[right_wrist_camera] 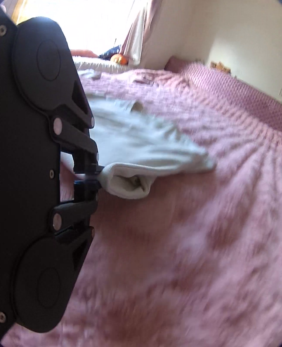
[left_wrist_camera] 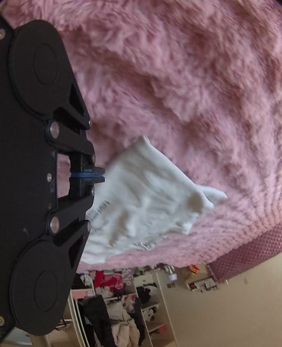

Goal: Fold small clothes

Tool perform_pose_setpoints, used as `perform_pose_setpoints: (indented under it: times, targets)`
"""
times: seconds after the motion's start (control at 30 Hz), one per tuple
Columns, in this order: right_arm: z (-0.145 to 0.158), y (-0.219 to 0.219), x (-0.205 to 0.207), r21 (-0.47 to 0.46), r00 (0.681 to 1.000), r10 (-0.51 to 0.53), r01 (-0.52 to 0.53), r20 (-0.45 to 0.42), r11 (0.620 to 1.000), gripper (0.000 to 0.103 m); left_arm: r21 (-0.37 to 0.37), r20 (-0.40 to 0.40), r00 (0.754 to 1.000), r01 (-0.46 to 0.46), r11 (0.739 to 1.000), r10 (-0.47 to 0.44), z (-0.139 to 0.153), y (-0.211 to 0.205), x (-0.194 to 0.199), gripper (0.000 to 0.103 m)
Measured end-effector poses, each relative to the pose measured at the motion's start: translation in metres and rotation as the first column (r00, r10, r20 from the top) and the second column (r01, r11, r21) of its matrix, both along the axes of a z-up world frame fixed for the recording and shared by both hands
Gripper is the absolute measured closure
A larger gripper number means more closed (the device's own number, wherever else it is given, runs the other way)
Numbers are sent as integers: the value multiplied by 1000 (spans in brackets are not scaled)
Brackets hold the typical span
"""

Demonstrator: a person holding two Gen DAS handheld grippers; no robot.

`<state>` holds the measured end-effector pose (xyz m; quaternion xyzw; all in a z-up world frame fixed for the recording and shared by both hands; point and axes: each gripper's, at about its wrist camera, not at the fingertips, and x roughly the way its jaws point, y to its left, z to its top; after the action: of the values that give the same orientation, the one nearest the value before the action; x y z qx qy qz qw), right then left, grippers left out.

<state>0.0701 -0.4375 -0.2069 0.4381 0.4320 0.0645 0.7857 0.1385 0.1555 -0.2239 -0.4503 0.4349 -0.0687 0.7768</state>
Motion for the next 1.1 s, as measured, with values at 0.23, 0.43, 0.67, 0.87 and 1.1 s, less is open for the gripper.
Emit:
perform_pose_setpoints:
  times: [0.23, 0.43, 0.67, 0.87, 1.1]
  targets:
    - [21, -14, 3, -204, 999, 51, -50, 3, 978, 67, 165, 46, 996, 73, 984, -82, 31, 17, 32, 85]
    - [68, 33, 81, -529, 941, 278, -140, 192, 837, 54, 462, 212, 953, 100, 881, -219, 71, -19, 139, 37]
    - [48, 90, 183, -759, 913, 380, -142, 147, 635, 57, 575, 190, 952, 90, 813, -240, 49, -50, 229, 55]
    - [30, 81, 204, -689, 935, 341, -181, 101, 701, 67, 590, 121, 965, 119, 798, -234, 25, -58, 258, 62]
    - [27, 87, 196, -663, 922, 369, -205, 116, 720, 87, 614, 153, 954, 114, 781, -259, 27, -67, 261, 69]
